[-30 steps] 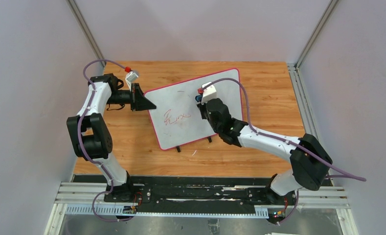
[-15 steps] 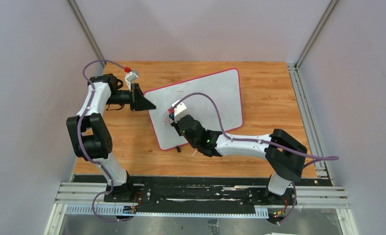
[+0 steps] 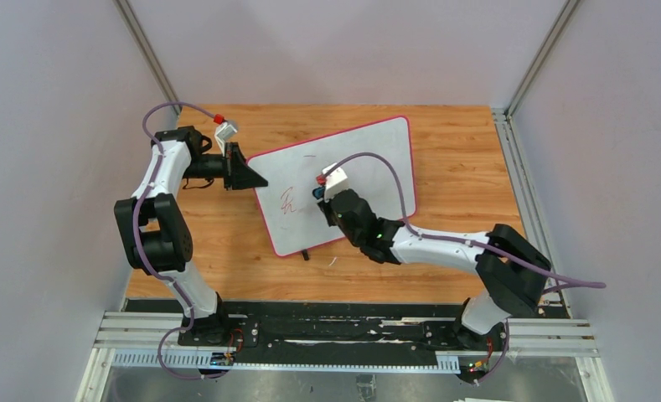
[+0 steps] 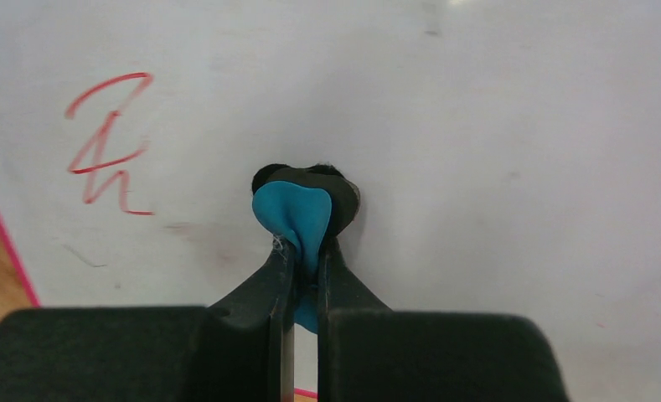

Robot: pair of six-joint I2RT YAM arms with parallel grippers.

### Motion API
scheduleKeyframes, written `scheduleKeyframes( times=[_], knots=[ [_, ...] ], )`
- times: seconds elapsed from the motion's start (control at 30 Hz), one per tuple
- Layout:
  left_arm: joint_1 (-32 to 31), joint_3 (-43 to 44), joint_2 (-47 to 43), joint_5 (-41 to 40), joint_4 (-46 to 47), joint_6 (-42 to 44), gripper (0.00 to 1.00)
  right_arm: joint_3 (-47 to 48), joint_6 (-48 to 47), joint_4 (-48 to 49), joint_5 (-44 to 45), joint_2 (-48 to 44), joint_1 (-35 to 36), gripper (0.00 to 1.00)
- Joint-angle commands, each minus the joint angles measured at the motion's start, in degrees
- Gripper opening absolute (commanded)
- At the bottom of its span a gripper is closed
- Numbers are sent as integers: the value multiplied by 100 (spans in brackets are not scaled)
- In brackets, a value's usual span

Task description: Erase the whiteboard

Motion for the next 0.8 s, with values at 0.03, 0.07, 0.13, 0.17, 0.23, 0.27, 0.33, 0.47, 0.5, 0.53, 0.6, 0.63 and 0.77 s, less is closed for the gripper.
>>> scheduleKeyframes(
  times=[0.03, 0.07, 0.13, 0.17, 0.23, 0.27, 0.33, 0.47, 0.5, 0.53, 0.6, 0.63, 0.77],
  knots=[
    [-81, -32, -157, -513, 331, 656, 0, -601, -29, -179, 493, -655, -901, 1],
    [-79, -30, -155, -517, 330, 656, 0, -692, -30, -184, 492, -762, -990, 1],
    [-78, -21, -159, -518, 336, 656, 0, -818, -7, -184, 485, -934, -1098, 1],
    [-84, -15, -159, -513, 330, 656, 0, -848, 4, -184, 469, -985, -1114, 0],
    [-81, -16, -146, -509, 332, 648, 0, -839, 67, -168, 364, -1002, -1108, 1],
    [-78, -18, -142, -509, 337, 647, 0, -810, 124, -167, 234, -980, -1084, 1],
    [-81, -27, -136, -508, 331, 647, 0, -705, 247, -141, 134, -837, -936, 1],
    [-81, -23, -157, -518, 337, 630, 0, -258, 239, -148, 244, -305, -347, 1],
    [-78, -22, -166, -524, 338, 630, 0, -140, 242, -153, 253, -166, -216, 1],
    [-84, -23, -180, -533, 335, 630, 0, -42, 247, -145, 254, -31, -81, 1],
    [-80, -21, -192, -552, 336, 622, 0, 110, 288, -85, 254, 221, 187, 1],
    [-83, -16, -190, -552, 336, 621, 0, 166, 299, -63, 261, 295, 275, 1],
    [-82, -15, -181, -530, 332, 621, 0, 256, 350, -64, 300, 429, 489, 1]
  ],
)
